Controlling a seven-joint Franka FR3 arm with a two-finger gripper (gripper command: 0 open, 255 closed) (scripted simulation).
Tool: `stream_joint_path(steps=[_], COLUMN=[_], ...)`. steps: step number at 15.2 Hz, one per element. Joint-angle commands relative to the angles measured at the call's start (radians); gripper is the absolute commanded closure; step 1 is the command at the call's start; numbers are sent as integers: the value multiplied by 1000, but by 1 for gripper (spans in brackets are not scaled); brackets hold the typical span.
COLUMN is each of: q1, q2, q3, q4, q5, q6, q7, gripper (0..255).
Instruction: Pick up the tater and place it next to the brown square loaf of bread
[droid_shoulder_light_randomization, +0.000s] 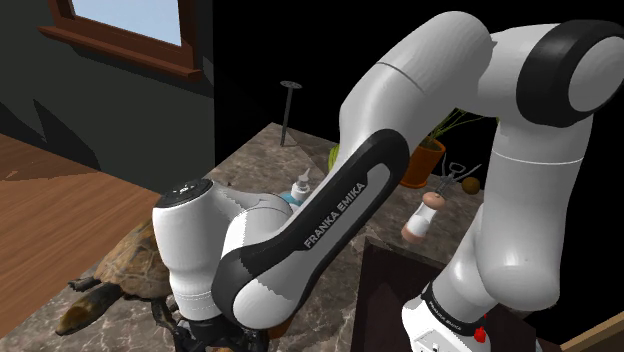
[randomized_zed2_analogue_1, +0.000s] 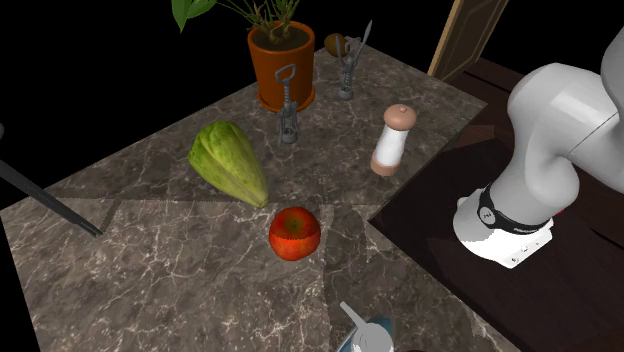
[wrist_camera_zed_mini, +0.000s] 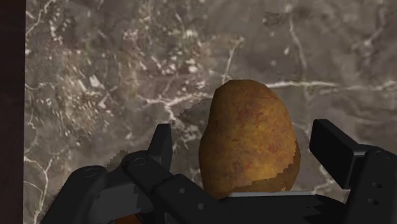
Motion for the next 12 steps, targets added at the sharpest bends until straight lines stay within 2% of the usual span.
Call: stream_joint_path(steps=[1,5,12], q1=[0,-42,-41], q2=[-1,-79,-79], q3=[1,28,28], q4=[-1,53,53], q5=[1,49,50], q6=[0,-123,-123], q7=[1,-35,-35], gripper=[0,0,0])
